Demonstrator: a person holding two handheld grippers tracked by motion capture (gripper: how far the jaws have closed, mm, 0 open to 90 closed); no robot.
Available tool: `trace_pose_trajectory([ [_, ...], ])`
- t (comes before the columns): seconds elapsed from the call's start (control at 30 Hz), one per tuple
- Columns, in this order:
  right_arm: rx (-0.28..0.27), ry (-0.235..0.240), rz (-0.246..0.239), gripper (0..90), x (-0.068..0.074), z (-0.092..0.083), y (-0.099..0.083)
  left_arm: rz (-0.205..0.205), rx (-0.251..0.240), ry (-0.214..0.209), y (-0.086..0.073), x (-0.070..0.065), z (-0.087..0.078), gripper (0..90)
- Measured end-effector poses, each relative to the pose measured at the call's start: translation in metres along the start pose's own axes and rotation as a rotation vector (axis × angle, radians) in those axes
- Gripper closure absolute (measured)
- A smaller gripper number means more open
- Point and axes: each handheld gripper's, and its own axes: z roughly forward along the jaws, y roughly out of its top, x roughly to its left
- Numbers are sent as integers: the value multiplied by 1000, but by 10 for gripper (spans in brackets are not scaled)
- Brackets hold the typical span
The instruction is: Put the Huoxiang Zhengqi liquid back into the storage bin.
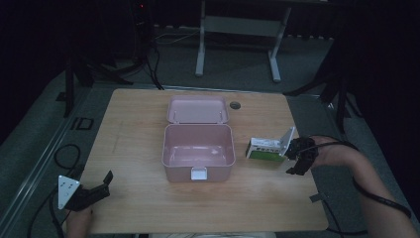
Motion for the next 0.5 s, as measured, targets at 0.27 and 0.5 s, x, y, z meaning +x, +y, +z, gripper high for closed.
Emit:
trace_pose_trajectory([
  [0.27, 2, -28, 27, 356, -16, -13, 1, 0, 0, 0, 0, 0, 0, 2],
  [0.5, 15, -34, 48, 367, -36, -11, 5, -1, 0, -1, 0, 0, 0, 2],
])
